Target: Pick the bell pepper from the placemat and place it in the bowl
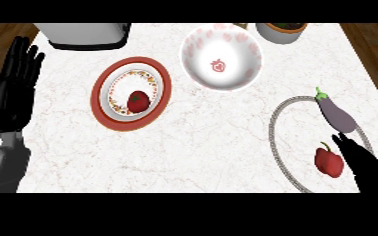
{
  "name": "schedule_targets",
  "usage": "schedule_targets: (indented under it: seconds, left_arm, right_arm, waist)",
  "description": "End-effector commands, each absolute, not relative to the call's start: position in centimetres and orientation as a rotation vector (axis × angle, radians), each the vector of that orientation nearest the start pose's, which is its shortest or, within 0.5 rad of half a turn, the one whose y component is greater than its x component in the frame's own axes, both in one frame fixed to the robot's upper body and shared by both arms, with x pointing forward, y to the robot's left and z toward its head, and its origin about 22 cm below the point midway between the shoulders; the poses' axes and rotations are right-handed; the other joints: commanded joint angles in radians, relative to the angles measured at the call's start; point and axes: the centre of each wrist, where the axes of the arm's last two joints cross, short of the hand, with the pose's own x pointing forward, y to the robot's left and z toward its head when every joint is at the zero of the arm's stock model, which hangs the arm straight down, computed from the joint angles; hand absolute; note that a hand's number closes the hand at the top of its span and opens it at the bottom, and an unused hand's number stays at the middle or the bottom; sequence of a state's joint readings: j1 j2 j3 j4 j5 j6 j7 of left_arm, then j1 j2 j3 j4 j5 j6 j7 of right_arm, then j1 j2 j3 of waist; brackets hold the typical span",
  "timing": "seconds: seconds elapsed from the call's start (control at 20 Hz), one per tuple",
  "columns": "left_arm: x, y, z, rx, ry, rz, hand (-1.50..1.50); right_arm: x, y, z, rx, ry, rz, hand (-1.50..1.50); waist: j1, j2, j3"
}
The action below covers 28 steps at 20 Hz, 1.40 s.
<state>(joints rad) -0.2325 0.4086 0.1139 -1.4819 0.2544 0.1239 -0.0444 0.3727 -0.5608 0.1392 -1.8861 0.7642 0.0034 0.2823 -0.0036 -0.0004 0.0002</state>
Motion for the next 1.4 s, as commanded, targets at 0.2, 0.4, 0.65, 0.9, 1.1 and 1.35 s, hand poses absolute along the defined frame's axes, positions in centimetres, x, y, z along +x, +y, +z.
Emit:
schedule_targets:
  seconds: [0.2,0.4,0.65,0.9,1.1,1.35]
  left_arm:
    - [29.7,34.2,7.4,0.253,-1.794,0.049,0.0]
    - [30.5,33.7,7.7,0.231,-1.787,0.045,0.0]
    - [29.9,33.5,7.5,0.257,-1.775,0.044,0.0]
    - [28.5,34.4,8.1,0.258,-1.775,0.041,0.0]
    - [29.8,33.1,9.5,0.246,-1.805,0.022,0.0]
    - [30.7,32.5,7.8,0.234,-1.78,0.052,0.0]
  right_arm:
    - [17.4,-31.5,2.8,-0.945,-1.023,0.992,-1.5]
    - [17.6,-32.1,1.2,-0.958,-0.997,1.003,-1.5]
    - [18.5,-32.9,0.7,-0.939,-0.996,0.982,-1.5]
    - [17.3,-34.6,-1.5,-0.94,-0.944,0.965,-1.5]
    - [21.3,-34.8,-1.1,-0.928,-0.905,0.943,-1.5]
    - [19.6,-34.2,-1.2,-0.987,-1.01,1.014,1.5]
  waist:
    - [0.002,0.001,0.0]
    - [0.001,0.001,0.0]
    - [0.002,0.0,0.0]
    - [0.002,0.0,0.0]
    - [0.005,0.0,0.0]
    - [-0.001,0.0,0.0]
